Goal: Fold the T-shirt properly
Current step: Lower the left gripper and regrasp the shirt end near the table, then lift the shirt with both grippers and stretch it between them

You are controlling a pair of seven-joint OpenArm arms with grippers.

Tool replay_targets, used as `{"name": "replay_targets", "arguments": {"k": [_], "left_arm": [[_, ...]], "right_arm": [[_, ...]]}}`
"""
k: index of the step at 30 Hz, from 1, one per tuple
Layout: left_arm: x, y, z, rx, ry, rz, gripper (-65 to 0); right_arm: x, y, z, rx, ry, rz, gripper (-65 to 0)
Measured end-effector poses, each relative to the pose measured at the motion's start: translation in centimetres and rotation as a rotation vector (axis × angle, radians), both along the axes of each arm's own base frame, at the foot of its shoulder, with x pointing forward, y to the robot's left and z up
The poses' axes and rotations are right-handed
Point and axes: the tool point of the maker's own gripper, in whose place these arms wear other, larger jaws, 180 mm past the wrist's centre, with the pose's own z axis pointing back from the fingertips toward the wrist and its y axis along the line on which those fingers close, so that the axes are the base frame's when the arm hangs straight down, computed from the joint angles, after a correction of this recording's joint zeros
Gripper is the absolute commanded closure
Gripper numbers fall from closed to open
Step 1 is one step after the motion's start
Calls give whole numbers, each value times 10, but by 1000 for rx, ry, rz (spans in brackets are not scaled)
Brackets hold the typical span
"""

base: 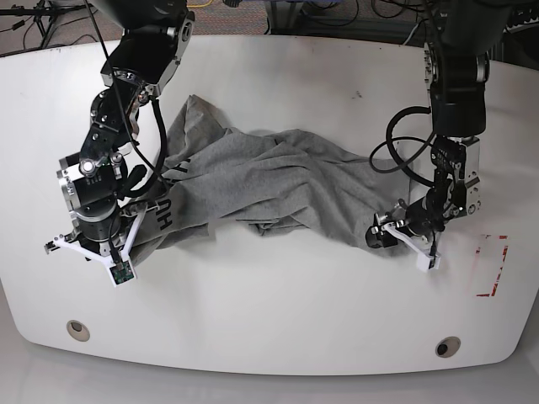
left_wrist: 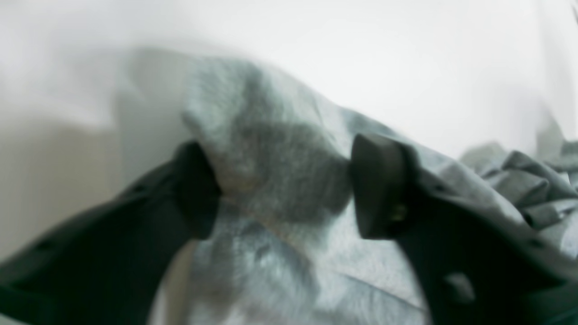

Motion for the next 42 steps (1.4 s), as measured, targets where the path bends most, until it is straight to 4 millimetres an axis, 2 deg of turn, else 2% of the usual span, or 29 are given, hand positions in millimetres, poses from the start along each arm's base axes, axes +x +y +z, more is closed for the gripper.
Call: {"name": "replay_targets", "arguments": {"k": [3,4,14,18,20,23,24,25,26,29,31,36,40,42], "left_arm": [[-4,-3,-5,-3,19,-9,-36],[-6,-3,-7,-2,29,-11,-1],[-9,3,-9,-1,18,6,0],[-11,12,2,46,4,-5,0],[-10,17,16,64,-35,-6,0],[-7,28,57,80,-137,-9,0],[-6,36,77,90,-183,-3,0],[-5,40,85,102,-202,0,0],[-4,53,103,125,-240,24,0],[-3,73,131,148,-297,62,0],[-4,79,143,152,-319,71,0],[-14,83,159,187,-330,64,0],[-17,83,182,213,-396,62,0],[-15,79,200,228,-444,54,0]], "right_arm": [[0,0,0,0,0,-1,-8],[0,0,0,0,1,-1,-8],[0,0,0,1,0,-2,-6],[0,-2,2,-3,-3,-4,-6],[2,-2,4,-5,-9,-3,-6],[5,-9,12,-13,-28,-14,-6],[5,-12,15,-7,-40,-15,-6],[6,-21,21,-9,-63,-29,-6],[5,-29,25,-10,-74,-50,-6],[-1,-58,34,-33,-76,-135,-6],[-1,-69,39,-43,-82,-160,-6],[11,-69,47,-47,-104,-115,-6],[16,-76,55,-51,-114,-129,-6],[21,-77,66,-51,-138,-131,-6]]}}
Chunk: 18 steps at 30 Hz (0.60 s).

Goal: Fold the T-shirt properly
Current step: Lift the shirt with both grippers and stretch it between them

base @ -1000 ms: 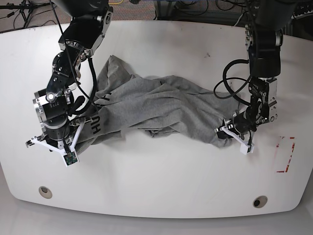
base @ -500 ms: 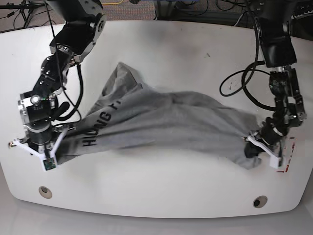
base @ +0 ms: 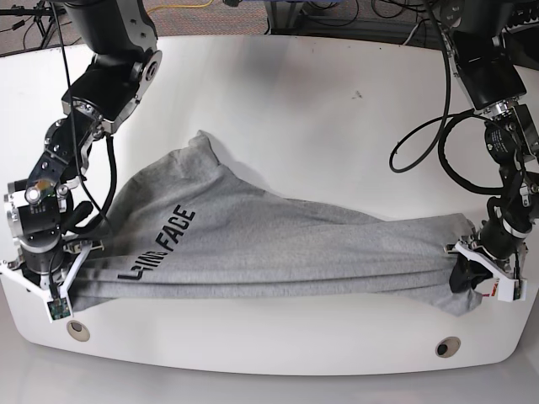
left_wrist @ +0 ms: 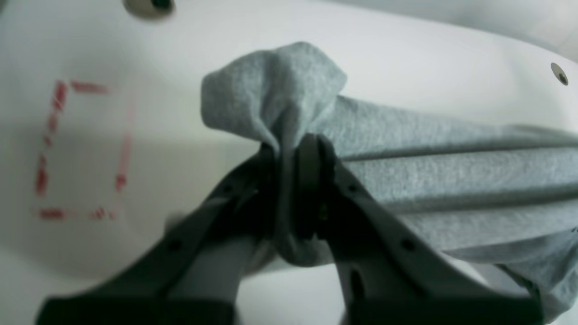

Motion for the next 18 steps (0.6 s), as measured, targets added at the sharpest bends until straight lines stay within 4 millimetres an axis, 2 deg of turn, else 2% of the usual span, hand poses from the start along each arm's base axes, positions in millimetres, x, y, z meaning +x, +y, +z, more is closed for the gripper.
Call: {"name": "replay_targets", "arguments": {"k": [3,7,14,16,18], "left_arm": [[5,-4,29,26,-72,-10,0],[13,-3,84,69,-205,-13,0],[27,3,157,97,-315,8,-3],[29,3,181,97,-368,12,-3],[28,5,213,103,-444,17,-3]], "right_arm": [[8,0,19,-4,-45,-3,-6],[20,5,53,-59,-101,13,-6],[42,34,118,-202,-202,113,-6],[45,39,136,-233,-232,129,-6],[47,41,156,-260,-270,135,-6]]}}
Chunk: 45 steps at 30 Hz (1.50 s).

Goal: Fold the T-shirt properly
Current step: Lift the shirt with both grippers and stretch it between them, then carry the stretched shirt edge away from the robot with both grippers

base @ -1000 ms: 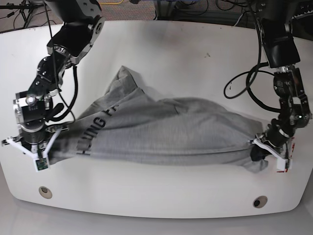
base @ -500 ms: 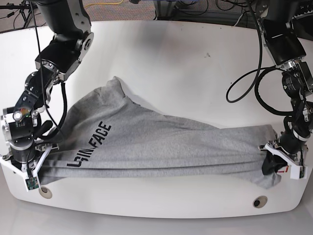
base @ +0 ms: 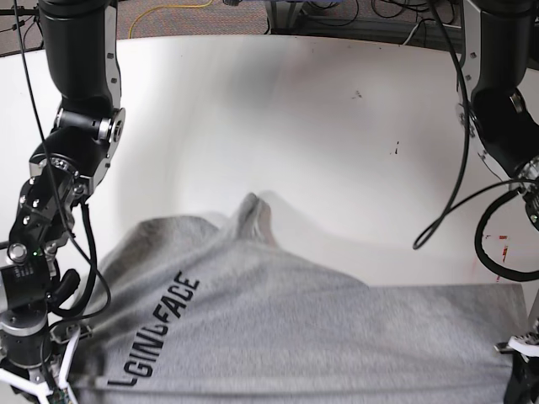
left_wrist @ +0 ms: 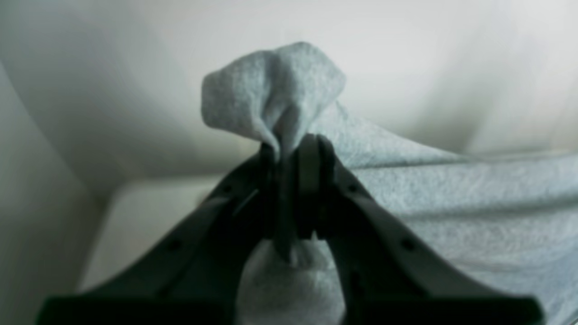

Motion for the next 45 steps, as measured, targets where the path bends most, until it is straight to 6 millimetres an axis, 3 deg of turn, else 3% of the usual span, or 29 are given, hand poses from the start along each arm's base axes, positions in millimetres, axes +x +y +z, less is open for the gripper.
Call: {"name": "replay_targets", "arguments": {"k": [4,8,12,17,25,33,41,45], "left_arm": [[-5,9,42,20,-85,24,-3],[-9,13,67,26,-141,46,-3],[-8,13,64,29,-122,45,-3],[-6,10,39,28,-68,28,-3],[-6,10,-43,10,114,22,-3],[-24,14,-121,-31,264,1,0],[-67,18,-218,-52,496,6,0],[-91,27,-253,-29,587,24,0]], "right_arm": [[0,3,38,-62,-66,0,-6],[-2,1,72,-110,-113,-16,-6],[-8,-5,88,-121,-136,-38,-6],[-10,-11,79,-125,-114,-59,-6],[-20,-29,9,-45,-4,-78,-6],[-41,-42,-99,127,172,-104,-6],[-83,-38,-208,269,347,-123,-6],[-108,-21,-256,337,424,-104,-6]]}}
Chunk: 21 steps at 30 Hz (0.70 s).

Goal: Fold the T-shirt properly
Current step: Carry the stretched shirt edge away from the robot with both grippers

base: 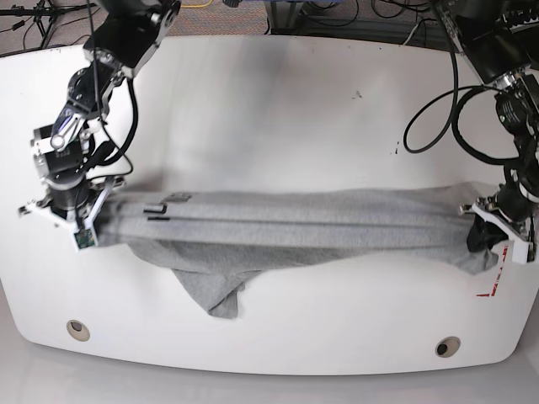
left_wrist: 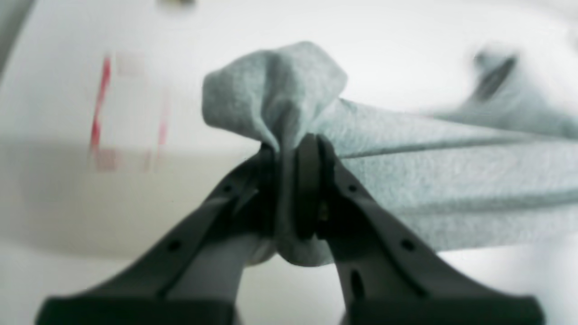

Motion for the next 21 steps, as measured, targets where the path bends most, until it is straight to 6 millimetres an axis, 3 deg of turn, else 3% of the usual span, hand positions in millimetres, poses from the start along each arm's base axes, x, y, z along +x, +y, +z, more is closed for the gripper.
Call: {"name": "replay_targets", "arguments": {"k": [8,13,21], "left_arm": [[-51,9,-55,37,155,-17,0],[-83,12,-82,58,246,-37,0],[-116,15,-106,89,346,-64,-1]], "right_arm": [[-53,26,-67,111,127,-7,-6],[-79,26,-88,138,179,-30,-6],[-112,26,-109,140,266,-40,-8]]}}
